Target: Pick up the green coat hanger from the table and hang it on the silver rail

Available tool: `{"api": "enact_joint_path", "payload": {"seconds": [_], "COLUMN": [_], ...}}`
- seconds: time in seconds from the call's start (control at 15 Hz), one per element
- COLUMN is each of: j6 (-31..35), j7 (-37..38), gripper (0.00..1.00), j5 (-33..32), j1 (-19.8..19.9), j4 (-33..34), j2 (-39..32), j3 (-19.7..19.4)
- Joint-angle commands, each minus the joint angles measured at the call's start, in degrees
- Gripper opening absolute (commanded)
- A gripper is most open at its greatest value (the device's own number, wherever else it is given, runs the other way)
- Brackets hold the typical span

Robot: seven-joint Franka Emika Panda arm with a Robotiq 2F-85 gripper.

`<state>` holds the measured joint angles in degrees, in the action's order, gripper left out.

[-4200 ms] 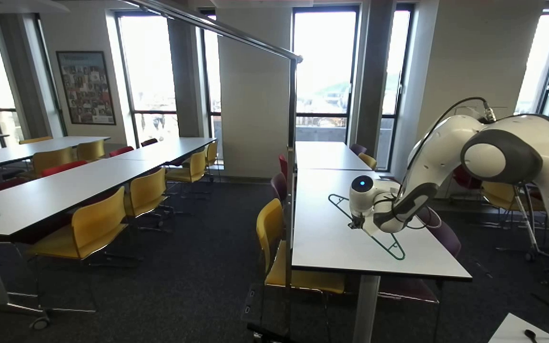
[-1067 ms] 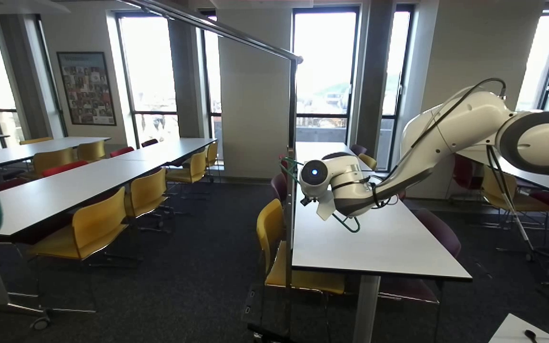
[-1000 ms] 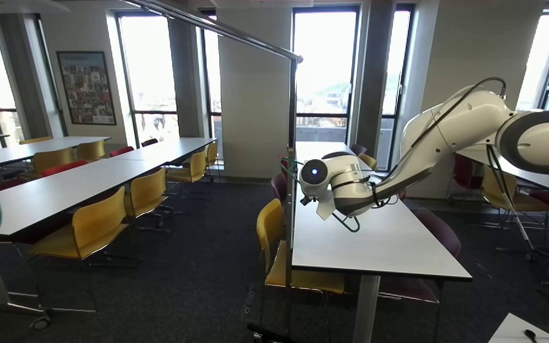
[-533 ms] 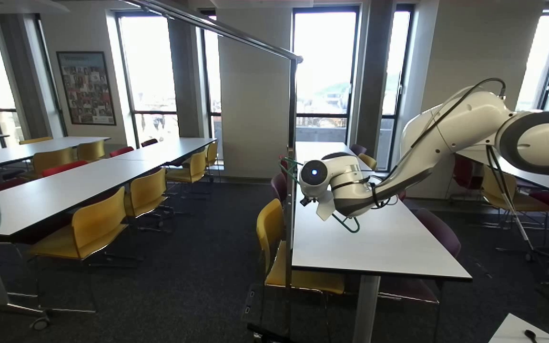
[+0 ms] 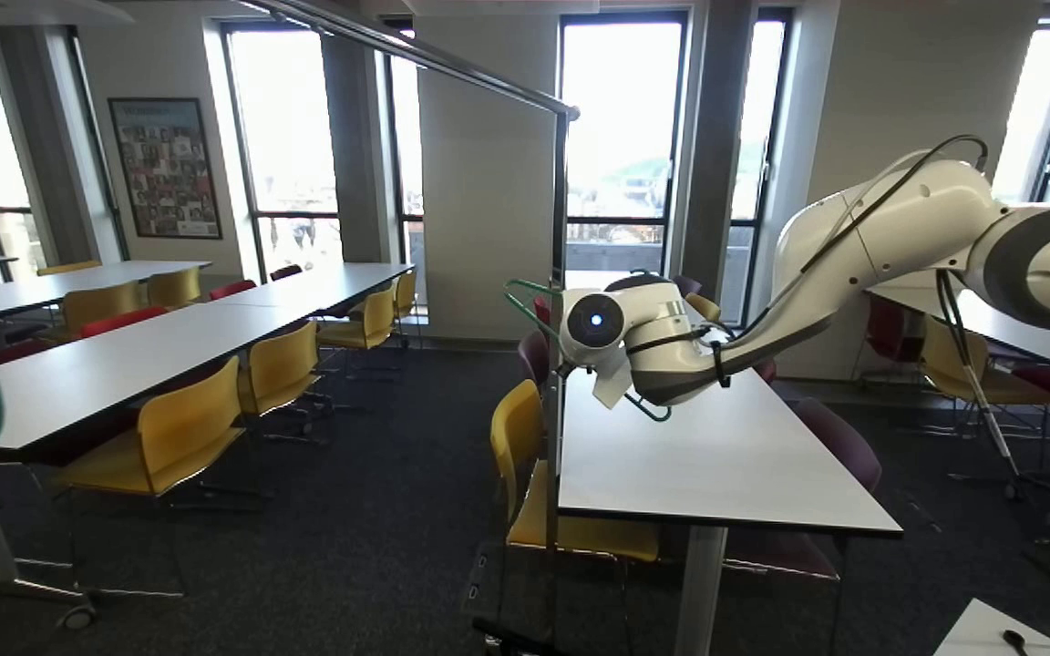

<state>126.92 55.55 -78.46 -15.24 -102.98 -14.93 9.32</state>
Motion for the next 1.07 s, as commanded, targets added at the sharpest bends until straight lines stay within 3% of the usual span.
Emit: {"api": "enact_joint_path", "payload": {"seconds": [0.0, 0.33, 0.67, 1.0], "j6": [-5.0, -8.1, -9.1, -12.0], "j7": [-8.1, -16.0, -15.3, -16.4], "gripper": [0.02, 0.02, 0.02, 0.02], "j5": [-5.0, -14.5, -22.0, -20.6], "j1": [-1.1, -1.8, -2.9, -3.5], "j4": [3.4, 10.1, 14.6, 19.6], "j2": [1.7, 1.9, 2.0, 0.5], "j3": [0.3, 0.4, 1.5, 3.1]}}
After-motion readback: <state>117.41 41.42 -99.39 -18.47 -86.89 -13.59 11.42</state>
